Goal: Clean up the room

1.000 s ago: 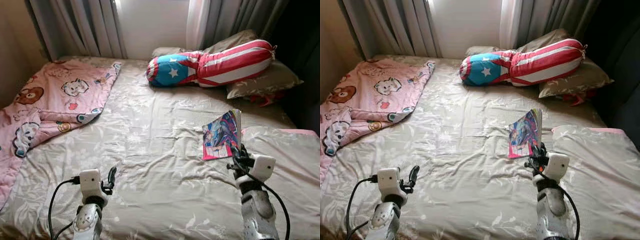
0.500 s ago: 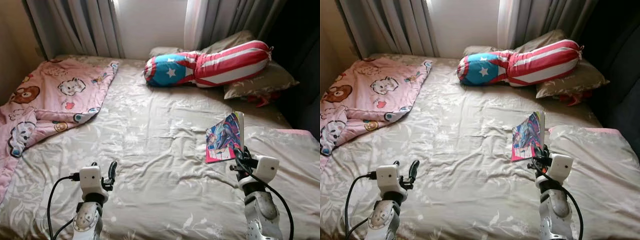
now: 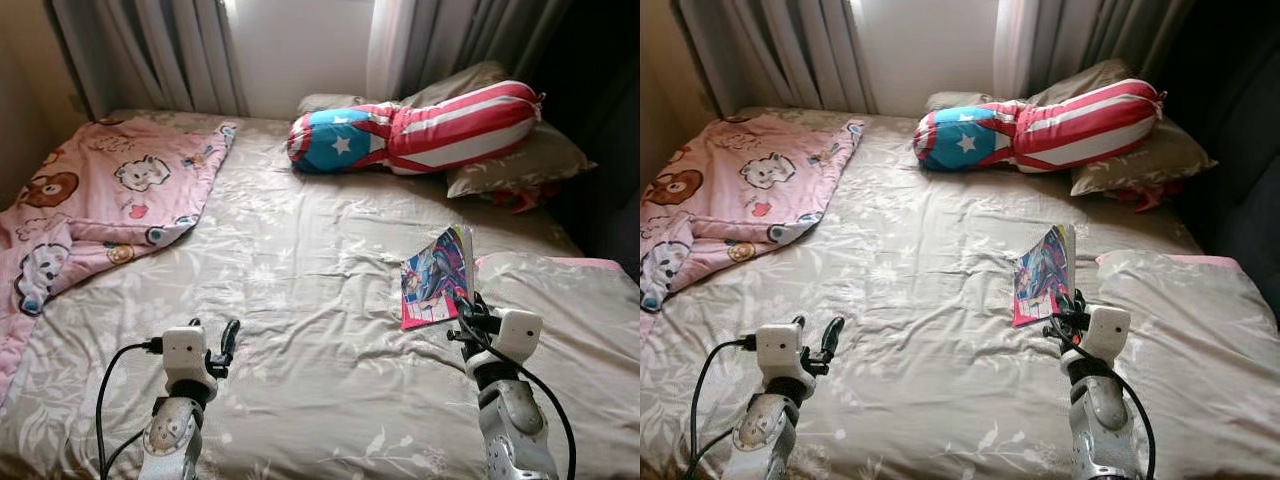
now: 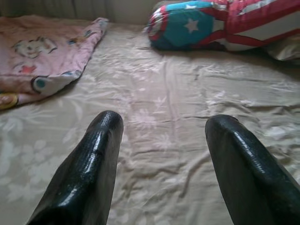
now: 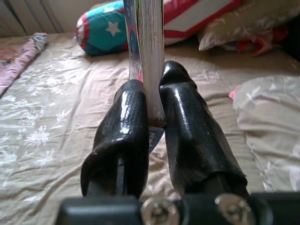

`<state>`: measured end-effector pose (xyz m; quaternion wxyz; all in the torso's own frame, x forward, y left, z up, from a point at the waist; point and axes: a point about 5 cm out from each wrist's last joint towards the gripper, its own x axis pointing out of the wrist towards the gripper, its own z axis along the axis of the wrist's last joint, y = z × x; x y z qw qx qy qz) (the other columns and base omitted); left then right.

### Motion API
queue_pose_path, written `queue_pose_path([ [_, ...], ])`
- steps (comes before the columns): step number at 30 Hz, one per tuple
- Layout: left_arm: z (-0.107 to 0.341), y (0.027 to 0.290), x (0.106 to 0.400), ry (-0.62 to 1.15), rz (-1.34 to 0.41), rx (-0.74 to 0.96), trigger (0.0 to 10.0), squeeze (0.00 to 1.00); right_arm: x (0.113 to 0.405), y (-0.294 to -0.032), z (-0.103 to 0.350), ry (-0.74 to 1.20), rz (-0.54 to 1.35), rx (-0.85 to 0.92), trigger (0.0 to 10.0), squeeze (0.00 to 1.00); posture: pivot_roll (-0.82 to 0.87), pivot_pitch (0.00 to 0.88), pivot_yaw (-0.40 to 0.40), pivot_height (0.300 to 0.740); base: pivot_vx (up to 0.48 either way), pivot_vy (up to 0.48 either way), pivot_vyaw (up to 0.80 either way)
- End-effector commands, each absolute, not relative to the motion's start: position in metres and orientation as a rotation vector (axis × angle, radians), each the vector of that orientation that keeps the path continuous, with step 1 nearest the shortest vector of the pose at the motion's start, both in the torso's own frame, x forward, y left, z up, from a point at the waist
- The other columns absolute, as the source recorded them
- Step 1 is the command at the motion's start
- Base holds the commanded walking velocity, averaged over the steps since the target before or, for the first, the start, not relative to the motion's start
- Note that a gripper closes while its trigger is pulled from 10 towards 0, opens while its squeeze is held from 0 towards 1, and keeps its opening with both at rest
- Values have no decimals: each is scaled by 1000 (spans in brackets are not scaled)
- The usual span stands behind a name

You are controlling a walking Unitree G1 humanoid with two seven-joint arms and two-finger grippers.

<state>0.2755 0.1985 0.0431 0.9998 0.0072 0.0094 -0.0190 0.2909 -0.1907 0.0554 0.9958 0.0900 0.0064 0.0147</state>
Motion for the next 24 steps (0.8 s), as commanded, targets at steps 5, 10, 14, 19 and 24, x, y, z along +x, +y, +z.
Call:
queue_pose_path([
  [5,49,198,279,5,-43,47,10000,0,294,-190,62,-17,17,162,10000,0,-25,0,-68,740,0,0,0],
  [10,47,196,275,13,-23,26,10000,0,293,-192,61,-15,-49,186,10000,0,-34,0,-52,740,0,0,0],
  [14,44,191,274,23,-28,22,10000,0,291,-195,57,14,-72,178,10000,0,-28,0,-44,740,0,0,0],
  [19,46,195,275,19,-16,27,10000,0,287,-193,51,36,-74,172,10000,0,-24,0,-37,705,0,0,0],
  [24,47,200,274,20,3,35,10000,0,291,-193,57,-10,-84,185,10000,0,-19,0,-33,687,0,0,0],
])
